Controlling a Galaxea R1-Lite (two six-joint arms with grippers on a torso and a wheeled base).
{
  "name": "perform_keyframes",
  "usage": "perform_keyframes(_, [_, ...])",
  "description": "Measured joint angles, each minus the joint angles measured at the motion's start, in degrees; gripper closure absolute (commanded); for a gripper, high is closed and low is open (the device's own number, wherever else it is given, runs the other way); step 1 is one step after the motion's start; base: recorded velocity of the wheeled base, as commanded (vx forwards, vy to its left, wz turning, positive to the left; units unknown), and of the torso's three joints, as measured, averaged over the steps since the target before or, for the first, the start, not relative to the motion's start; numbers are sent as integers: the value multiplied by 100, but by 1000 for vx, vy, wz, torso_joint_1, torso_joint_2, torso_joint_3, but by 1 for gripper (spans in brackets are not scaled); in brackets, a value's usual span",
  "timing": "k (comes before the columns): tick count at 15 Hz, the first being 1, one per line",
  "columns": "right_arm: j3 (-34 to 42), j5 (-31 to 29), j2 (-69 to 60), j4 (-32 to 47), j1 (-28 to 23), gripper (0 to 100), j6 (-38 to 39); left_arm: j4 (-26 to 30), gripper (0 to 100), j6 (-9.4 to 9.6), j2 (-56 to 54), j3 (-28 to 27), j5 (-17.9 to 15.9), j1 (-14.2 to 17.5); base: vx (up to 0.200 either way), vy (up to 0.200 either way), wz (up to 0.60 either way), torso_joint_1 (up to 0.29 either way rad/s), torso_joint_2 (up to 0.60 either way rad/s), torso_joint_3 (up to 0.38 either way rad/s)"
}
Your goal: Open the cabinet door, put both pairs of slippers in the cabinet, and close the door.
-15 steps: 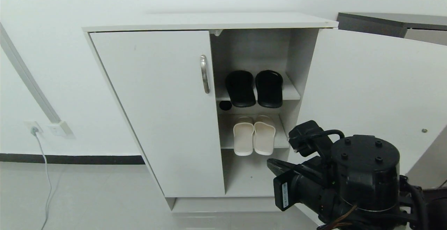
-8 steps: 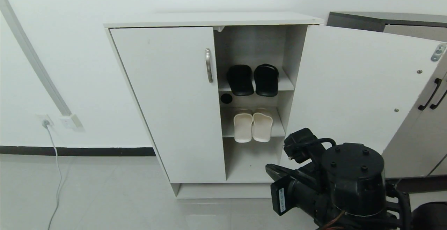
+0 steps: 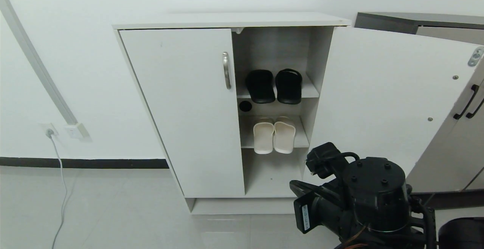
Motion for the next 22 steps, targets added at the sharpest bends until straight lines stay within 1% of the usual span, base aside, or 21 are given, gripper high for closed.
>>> perform_keyframes(9, [5, 2, 52, 0, 0, 100, -2, 2, 100, 0, 0, 0, 0, 1, 0, 0, 0, 0, -9, -8])
perform_keyframes(12, [0, 2, 71, -9, 7, 100, 0, 7, 100, -2, 0, 5, 0, 1, 0, 0, 0, 12, -178, -312])
perform_keyframes(16, [0, 0, 94, -2, 10, 100, -9, -2, 100, 0, 0, -4, 2, 4, 0, 0, 0, 40, -509, -370])
perform_keyframes(22, [5, -6, 104, 2, 0, 100, -11, 0, 100, 0, 0, 2, 2, 1, 0, 0, 0, 126, -468, -342])
